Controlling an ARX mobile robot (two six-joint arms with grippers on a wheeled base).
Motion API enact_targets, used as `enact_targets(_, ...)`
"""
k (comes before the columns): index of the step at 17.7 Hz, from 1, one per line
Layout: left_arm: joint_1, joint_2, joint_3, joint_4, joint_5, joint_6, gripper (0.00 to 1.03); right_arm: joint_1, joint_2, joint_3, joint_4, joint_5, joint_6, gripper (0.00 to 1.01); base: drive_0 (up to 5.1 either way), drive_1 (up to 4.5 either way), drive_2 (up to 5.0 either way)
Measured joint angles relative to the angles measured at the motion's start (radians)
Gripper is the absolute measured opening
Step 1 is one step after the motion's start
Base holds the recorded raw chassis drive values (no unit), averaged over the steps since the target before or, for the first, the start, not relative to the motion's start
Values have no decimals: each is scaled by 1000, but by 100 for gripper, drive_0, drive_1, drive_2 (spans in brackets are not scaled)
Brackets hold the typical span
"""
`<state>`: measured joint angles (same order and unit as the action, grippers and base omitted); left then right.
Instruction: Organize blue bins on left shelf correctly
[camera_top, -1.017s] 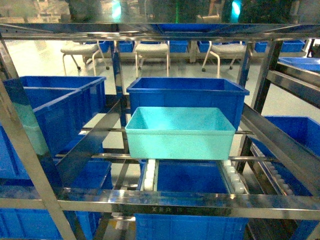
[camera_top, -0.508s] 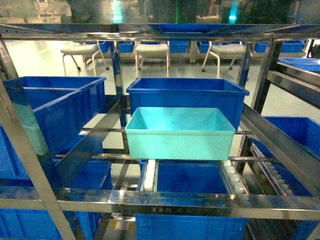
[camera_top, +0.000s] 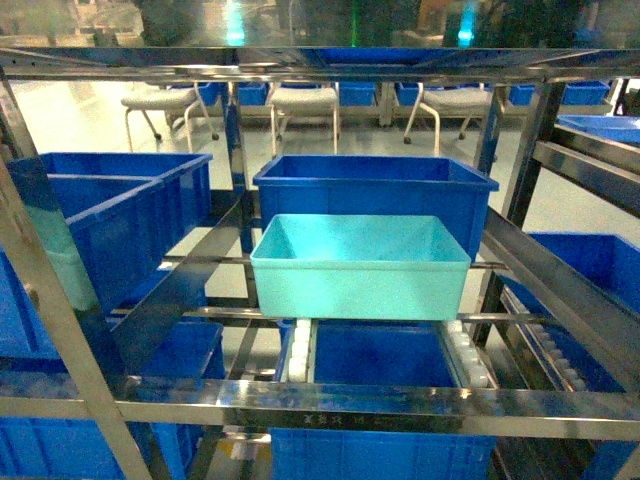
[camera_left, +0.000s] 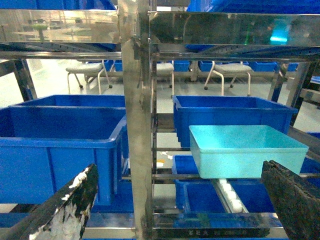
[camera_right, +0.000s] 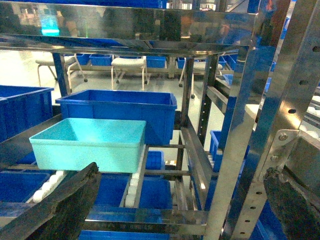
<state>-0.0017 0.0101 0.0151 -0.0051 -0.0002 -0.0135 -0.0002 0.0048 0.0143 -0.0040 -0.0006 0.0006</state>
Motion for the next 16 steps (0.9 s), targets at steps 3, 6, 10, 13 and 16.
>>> enact_targets(3, 0, 0, 0, 0, 0, 0, 98, 0, 0, 0, 0, 0, 0, 98, 0, 0, 0)
enact_targets(6, 0, 0, 0, 0, 0, 0, 98, 0, 0, 0, 0, 0, 0, 98, 0, 0, 0)
enact_targets(10, 0, 0, 0, 0, 0, 0, 98, 0, 0, 0, 0, 0, 0, 98, 0, 0, 0)
enact_targets(13, 0, 0, 0, 0, 0, 0, 98, 0, 0, 0, 0, 0, 0, 98, 0, 0, 0)
enact_targets(16, 0, 0, 0, 0, 0, 0, 98, 0, 0, 0, 0, 0, 0, 98, 0, 0, 0)
